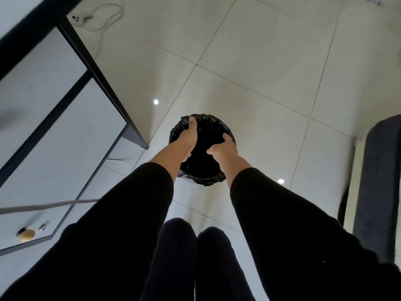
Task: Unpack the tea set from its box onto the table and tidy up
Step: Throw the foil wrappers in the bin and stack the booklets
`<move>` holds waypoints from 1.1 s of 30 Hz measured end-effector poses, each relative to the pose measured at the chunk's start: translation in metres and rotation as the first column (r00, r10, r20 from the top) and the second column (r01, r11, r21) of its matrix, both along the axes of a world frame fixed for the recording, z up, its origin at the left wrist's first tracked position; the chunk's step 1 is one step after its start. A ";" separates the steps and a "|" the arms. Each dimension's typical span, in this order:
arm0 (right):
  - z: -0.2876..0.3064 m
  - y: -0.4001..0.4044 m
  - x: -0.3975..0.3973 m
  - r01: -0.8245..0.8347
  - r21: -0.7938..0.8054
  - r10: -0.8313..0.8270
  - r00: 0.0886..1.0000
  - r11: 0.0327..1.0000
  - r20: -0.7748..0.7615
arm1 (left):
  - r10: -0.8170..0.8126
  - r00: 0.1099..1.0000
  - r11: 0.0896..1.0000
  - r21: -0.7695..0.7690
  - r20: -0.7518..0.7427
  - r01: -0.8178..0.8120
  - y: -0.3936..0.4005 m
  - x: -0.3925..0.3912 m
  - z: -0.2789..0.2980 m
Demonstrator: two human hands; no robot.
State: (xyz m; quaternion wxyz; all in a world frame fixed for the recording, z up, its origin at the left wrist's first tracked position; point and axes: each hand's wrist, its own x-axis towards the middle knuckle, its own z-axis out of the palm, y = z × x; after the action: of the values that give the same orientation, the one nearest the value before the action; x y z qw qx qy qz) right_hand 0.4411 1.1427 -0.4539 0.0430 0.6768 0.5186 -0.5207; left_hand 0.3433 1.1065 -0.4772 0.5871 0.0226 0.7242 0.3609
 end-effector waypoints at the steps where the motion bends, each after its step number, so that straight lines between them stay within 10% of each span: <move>1: 0.007 -0.001 0.001 -0.005 0.006 0.005 1.000 1.000 0.007 | -0.002 1.000 1.000 -0.007 0.006 0.002 -0.002 0.001 0.007; 22: 0.364 -0.103 -0.063 -0.292 0.125 0.310 0.937 0.948 -0.158 | 0.362 0.898 0.927 0.195 -0.250 -0.319 -0.144 -0.041 0.379; 33: 0.417 -0.209 -0.151 -0.528 0.206 0.566 0.779 0.824 -0.269 | 0.580 0.722 0.813 0.217 -0.378 -0.540 -0.294 -0.129 0.418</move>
State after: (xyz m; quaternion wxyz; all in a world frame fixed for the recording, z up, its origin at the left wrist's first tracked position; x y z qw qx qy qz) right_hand 0.2906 0.9336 -0.0364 0.0678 0.4052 0.7227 -0.5558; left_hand 0.2139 0.8121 -0.0588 0.2757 -0.0920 0.7899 0.5399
